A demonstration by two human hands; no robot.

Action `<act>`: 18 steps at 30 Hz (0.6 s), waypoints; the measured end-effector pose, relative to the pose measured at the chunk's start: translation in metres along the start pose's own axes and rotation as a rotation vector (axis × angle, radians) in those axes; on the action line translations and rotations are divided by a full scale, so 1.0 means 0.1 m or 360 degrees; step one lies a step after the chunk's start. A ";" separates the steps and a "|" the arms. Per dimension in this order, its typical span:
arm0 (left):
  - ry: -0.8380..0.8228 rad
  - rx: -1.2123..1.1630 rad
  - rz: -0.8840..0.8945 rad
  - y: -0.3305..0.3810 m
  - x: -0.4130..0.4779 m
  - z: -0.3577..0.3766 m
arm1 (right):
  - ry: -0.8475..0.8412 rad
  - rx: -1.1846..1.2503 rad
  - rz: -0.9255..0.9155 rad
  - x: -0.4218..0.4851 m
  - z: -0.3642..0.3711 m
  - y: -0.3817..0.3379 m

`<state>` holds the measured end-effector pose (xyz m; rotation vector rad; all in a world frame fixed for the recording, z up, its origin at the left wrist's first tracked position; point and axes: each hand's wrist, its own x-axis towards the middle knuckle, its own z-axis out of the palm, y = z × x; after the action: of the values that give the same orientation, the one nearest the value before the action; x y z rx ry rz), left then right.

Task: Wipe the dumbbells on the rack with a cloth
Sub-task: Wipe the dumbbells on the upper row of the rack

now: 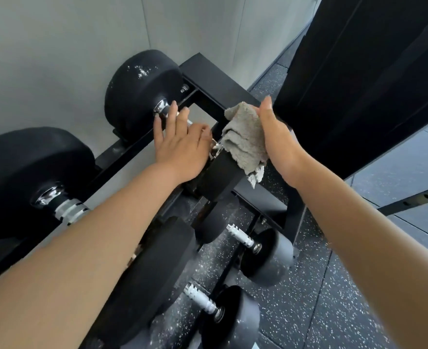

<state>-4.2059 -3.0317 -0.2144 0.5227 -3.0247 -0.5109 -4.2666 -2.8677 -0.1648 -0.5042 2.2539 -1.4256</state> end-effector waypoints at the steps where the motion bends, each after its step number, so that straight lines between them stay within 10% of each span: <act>1: 0.0019 -0.0073 -0.0070 0.05 0.01 -0.04 | -0.0046 0.0071 0.0021 0.02 -0.09 0.02; 18: -0.0197 -0.1775 -0.0431 0.69 -0.05 -0.32 | -0.0403 0.0324 0.0173 0.66 -0.34 0.30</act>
<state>-4.2205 -2.9784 -0.1615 0.7669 -2.1898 -2.0490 -4.3425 -2.8634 -0.1890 -0.4600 1.8864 -1.4288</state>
